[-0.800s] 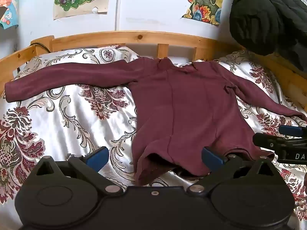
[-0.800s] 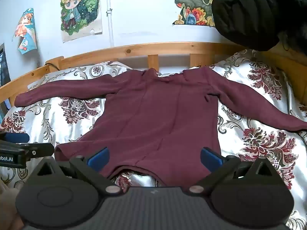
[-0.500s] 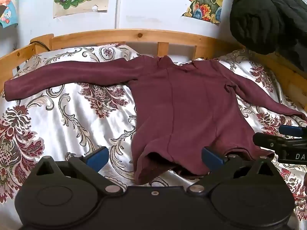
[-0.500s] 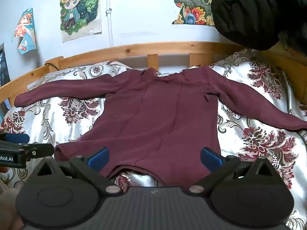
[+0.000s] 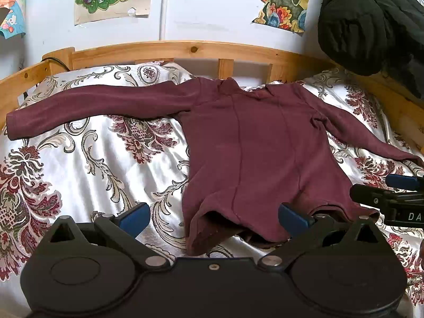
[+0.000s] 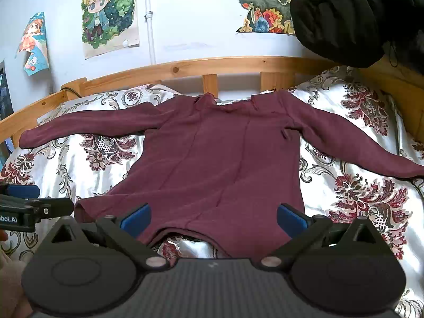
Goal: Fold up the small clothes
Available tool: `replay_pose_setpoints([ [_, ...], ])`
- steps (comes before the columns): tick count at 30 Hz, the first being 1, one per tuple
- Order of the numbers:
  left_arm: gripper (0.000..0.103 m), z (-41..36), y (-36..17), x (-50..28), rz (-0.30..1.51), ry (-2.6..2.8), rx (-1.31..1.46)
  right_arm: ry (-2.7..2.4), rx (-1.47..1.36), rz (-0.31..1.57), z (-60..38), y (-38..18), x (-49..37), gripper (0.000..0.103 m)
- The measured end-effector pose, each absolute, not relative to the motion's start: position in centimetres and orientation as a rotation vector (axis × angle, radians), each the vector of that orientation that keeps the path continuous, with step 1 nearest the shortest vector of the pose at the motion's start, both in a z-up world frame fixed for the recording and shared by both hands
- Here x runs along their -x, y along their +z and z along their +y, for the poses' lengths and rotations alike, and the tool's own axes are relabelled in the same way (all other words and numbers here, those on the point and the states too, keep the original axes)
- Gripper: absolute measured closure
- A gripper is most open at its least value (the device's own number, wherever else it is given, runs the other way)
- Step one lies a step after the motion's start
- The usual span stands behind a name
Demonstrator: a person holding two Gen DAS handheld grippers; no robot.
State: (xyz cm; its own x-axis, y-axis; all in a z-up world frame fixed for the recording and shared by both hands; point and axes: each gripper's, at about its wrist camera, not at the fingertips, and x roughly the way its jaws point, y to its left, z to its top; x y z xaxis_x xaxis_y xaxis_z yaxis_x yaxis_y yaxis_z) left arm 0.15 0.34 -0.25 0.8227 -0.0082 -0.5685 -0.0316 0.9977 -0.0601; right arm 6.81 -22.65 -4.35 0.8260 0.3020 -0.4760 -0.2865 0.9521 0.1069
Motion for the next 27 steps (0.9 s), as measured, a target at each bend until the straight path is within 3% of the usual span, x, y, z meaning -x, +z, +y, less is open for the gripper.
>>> replay_pose_setpoints([
  [27,0.001,0.31,-0.36,-0.03,0.606,0.012,0.076,0.302,-0.044,0.541,-22.87,-4.98,-6.94,0.0],
])
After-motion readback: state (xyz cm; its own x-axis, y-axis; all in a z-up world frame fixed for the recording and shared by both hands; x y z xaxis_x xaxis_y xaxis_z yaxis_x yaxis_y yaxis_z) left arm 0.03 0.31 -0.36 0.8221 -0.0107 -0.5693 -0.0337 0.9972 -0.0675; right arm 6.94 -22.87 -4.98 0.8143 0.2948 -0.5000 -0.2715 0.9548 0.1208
